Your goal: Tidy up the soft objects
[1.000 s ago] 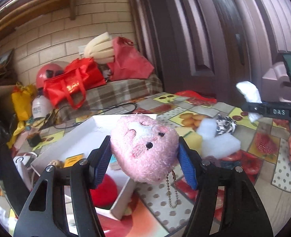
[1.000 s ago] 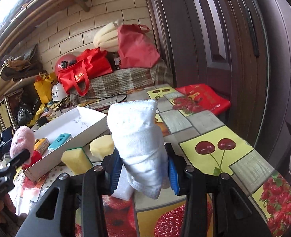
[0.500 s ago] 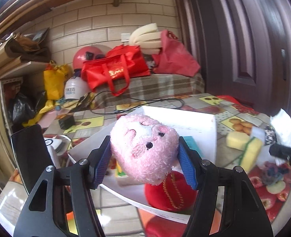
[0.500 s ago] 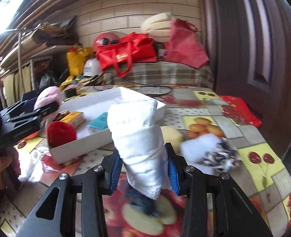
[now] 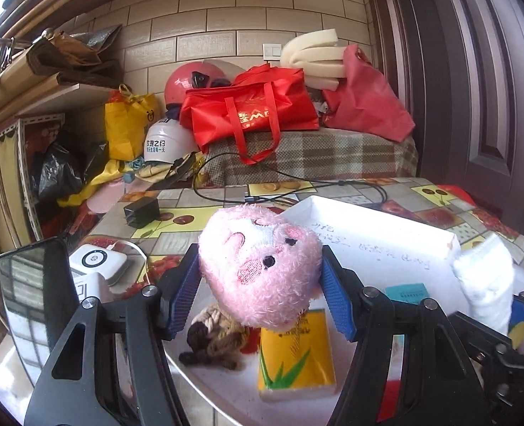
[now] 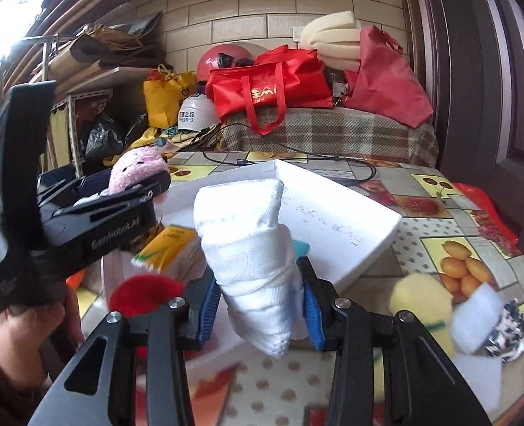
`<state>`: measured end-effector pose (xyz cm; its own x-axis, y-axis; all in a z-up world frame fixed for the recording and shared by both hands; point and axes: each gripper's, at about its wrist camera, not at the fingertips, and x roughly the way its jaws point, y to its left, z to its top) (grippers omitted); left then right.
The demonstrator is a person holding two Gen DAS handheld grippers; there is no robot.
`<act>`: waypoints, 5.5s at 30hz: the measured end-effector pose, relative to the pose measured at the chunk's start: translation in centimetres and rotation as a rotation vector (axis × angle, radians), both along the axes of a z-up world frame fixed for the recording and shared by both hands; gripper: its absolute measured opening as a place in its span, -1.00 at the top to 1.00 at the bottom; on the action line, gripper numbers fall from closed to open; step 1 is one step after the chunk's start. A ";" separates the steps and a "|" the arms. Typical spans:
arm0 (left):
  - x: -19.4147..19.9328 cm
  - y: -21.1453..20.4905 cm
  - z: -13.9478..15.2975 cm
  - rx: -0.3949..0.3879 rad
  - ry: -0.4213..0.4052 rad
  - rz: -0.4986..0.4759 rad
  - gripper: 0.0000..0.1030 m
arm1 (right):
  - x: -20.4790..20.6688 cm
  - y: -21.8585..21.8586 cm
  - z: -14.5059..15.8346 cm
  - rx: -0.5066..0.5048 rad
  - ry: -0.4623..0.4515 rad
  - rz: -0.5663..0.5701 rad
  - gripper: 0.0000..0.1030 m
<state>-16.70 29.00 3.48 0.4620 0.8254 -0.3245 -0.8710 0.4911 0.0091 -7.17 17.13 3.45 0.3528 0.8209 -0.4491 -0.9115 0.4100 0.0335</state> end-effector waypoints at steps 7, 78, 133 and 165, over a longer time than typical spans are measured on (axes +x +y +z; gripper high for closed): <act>-0.4 2.2 -0.2 -0.075 -0.028 0.035 -0.27 | 1.8 3.8 -0.4 -0.052 0.035 -0.035 0.18; 14.1 -22.0 -3.8 -0.075 0.482 -0.718 -0.99 | 17.1 -18.4 -2.9 -0.030 0.383 -0.312 -0.94; 6.3 -17.4 -0.1 -0.005 0.060 -0.383 0.30 | 3.3 -13.7 0.2 0.024 -0.023 -0.063 0.19; 5.5 -16.5 0.1 0.002 0.045 -0.336 0.29 | 2.5 -12.3 0.1 -0.008 -0.056 -0.048 0.18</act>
<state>-11.20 12.52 3.55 0.6936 0.6301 -0.3491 -0.6592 0.7506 0.0452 -4.68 4.86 3.53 0.4168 0.7985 -0.4343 -0.8909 0.4538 -0.0205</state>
